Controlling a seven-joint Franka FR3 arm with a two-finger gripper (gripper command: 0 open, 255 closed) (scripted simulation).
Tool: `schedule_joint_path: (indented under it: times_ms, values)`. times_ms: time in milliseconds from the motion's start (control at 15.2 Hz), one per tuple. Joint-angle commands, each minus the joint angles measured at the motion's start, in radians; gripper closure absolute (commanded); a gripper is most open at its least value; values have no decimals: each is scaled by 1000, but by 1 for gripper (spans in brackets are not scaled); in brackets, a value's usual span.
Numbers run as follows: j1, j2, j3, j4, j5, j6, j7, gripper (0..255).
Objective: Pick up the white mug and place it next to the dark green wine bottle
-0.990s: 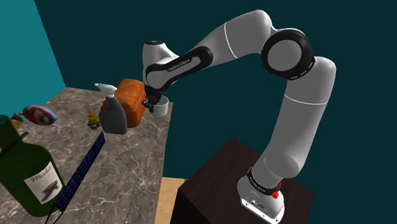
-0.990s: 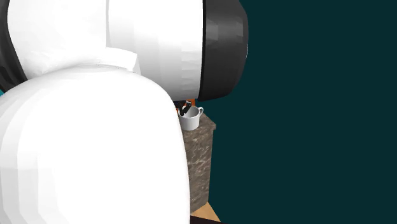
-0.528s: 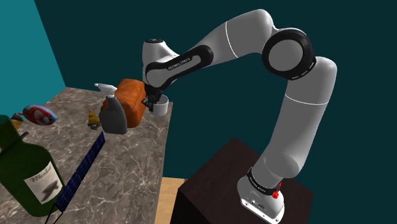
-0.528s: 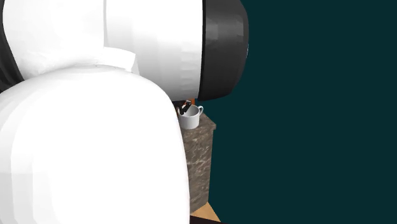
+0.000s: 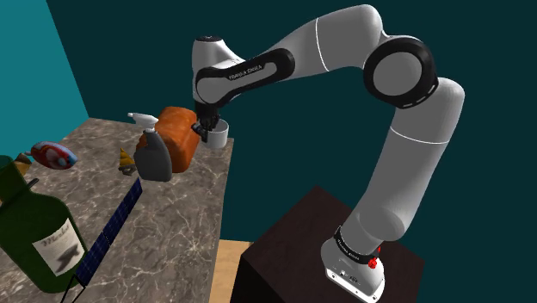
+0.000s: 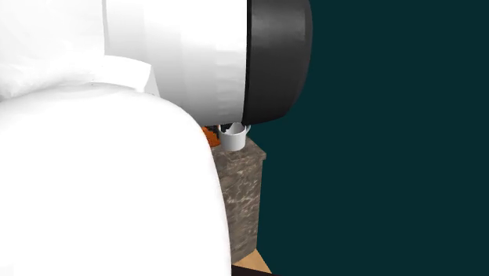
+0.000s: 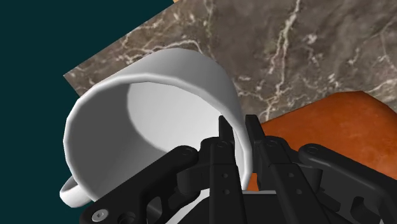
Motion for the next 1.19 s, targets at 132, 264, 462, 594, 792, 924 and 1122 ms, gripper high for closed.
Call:
schedule_joint_path:
  times_ms: [132,264,462,594,792,924,1122]
  values:
    - [-1,-27,2,21,9,-47,-7,255]
    - [-2,-37,3,36,12,-72,-10,255]
    - [-2,-50,4,60,17,-109,-14,255]
    - [-3,-58,4,77,20,-133,-17,255]
    - [-3,-69,5,104,24,-171,-21,255]
    - [-3,-75,6,124,26,-196,-23,255]
    - [-3,-82,6,155,29,-235,-26,255]
